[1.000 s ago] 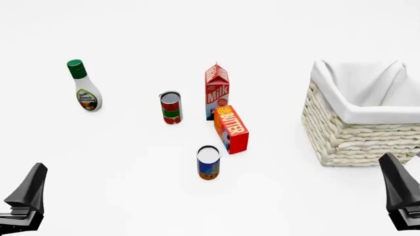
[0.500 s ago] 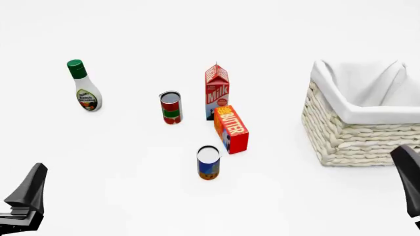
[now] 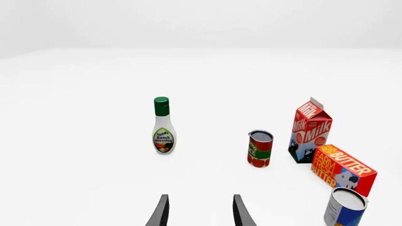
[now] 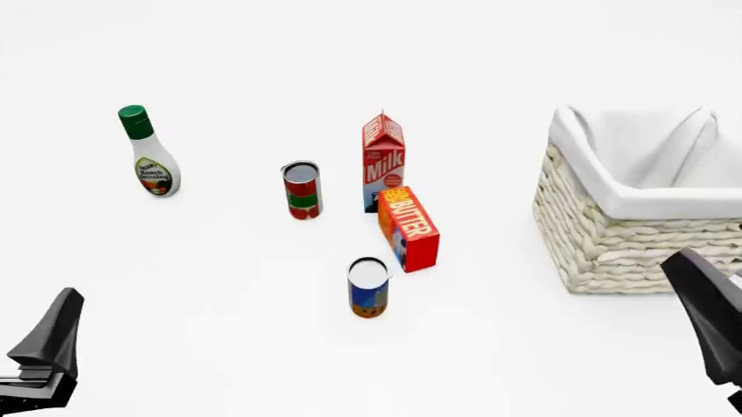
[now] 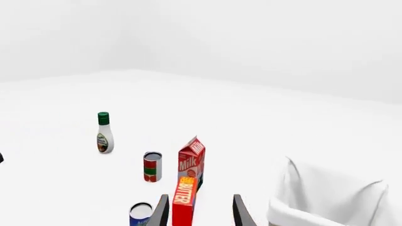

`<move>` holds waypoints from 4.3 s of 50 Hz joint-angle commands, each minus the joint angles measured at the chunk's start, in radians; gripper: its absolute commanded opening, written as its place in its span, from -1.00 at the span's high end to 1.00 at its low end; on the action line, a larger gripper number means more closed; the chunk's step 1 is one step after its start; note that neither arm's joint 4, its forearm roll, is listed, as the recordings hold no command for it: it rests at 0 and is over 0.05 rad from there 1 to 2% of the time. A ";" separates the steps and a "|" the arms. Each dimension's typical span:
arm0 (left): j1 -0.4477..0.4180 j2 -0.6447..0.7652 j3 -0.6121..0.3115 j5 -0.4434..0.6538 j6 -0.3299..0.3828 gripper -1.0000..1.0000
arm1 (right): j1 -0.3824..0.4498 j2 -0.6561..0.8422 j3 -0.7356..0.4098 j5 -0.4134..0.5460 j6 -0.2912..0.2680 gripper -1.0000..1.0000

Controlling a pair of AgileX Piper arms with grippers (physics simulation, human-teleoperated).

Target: Pick the alphabet soup and place it in the basket.

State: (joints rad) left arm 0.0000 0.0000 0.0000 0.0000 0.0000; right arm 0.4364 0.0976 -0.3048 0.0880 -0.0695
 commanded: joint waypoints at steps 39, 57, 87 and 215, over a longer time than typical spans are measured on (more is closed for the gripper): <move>0.000 0.000 0.000 0.000 0.000 -1.00 | 0.244 0.437 -0.029 -0.386 -0.018 -1.00; 0.000 0.000 0.000 0.000 0.000 -1.00 | 0.305 0.593 -0.022 -0.525 -0.002 -1.00; 0.000 0.000 0.000 0.000 0.000 -1.00 | 0.307 1.004 0.005 -0.870 0.059 -1.00; 0.000 0.000 0.000 0.000 0.000 -1.00 | 0.290 1.900 -0.258 -1.227 0.122 -1.00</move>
State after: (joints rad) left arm 0.0000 0.0000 0.0000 0.0000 0.0000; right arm 0.7245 1.9653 -0.5422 -1.1387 0.0486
